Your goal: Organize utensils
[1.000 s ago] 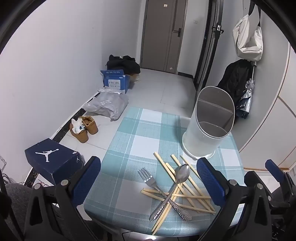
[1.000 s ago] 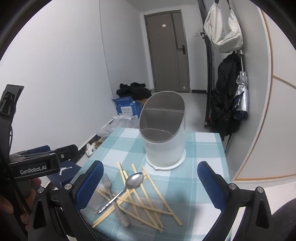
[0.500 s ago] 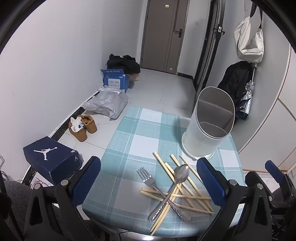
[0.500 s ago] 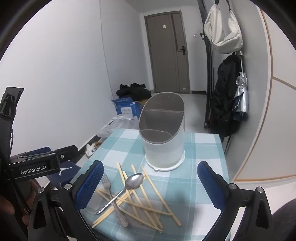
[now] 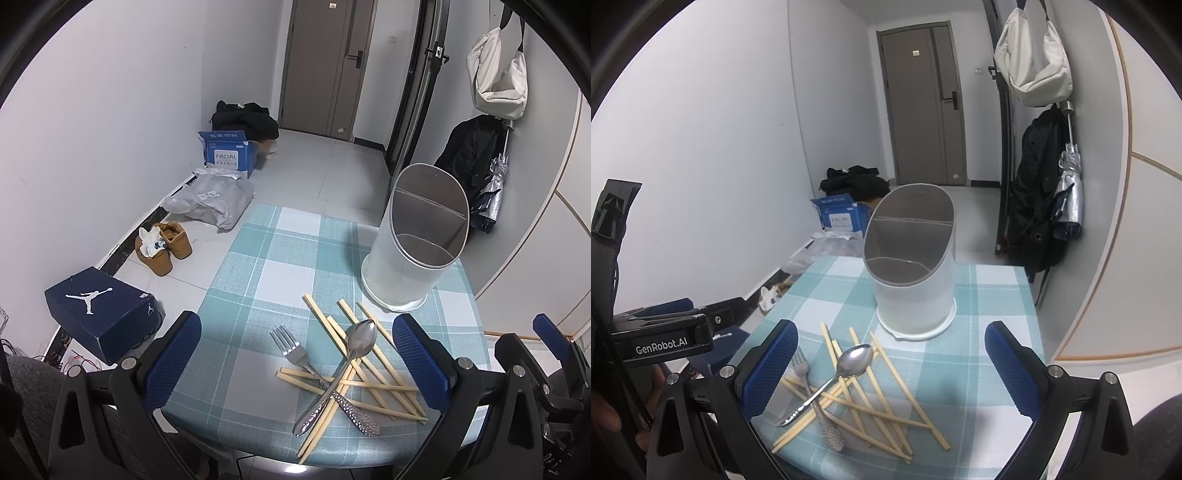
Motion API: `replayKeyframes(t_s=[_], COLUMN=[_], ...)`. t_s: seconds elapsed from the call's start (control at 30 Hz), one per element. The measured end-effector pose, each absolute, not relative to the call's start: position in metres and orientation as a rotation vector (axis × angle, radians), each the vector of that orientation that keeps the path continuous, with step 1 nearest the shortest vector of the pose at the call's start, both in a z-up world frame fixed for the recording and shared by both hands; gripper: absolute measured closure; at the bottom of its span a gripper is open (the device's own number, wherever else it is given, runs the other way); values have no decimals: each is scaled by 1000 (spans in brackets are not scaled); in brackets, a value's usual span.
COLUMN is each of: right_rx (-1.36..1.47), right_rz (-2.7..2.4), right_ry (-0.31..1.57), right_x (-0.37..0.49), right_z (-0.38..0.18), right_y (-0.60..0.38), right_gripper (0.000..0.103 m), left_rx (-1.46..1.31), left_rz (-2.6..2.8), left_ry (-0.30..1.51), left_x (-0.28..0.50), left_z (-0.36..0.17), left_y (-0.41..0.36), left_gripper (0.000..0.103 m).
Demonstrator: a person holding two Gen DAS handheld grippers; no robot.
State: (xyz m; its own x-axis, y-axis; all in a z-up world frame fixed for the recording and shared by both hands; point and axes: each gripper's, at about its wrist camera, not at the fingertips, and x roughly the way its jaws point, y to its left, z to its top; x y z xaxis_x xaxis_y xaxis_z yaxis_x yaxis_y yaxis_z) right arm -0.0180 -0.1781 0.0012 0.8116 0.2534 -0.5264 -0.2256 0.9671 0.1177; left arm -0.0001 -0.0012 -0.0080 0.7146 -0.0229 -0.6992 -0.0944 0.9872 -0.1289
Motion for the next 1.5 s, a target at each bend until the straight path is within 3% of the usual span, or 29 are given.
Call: replayKeyframes(t_s=[1.5], right_rx=[88], right_rz=[329], right_ry=[614], right_x=[-7], right_z=[-6], right_y=[-179], right_gripper=[1], left_rx=[-236], left_rz=[26], left_ry=[847], left_x=[12], left_z=[-17], left_y=[9], left_gripper=[1])
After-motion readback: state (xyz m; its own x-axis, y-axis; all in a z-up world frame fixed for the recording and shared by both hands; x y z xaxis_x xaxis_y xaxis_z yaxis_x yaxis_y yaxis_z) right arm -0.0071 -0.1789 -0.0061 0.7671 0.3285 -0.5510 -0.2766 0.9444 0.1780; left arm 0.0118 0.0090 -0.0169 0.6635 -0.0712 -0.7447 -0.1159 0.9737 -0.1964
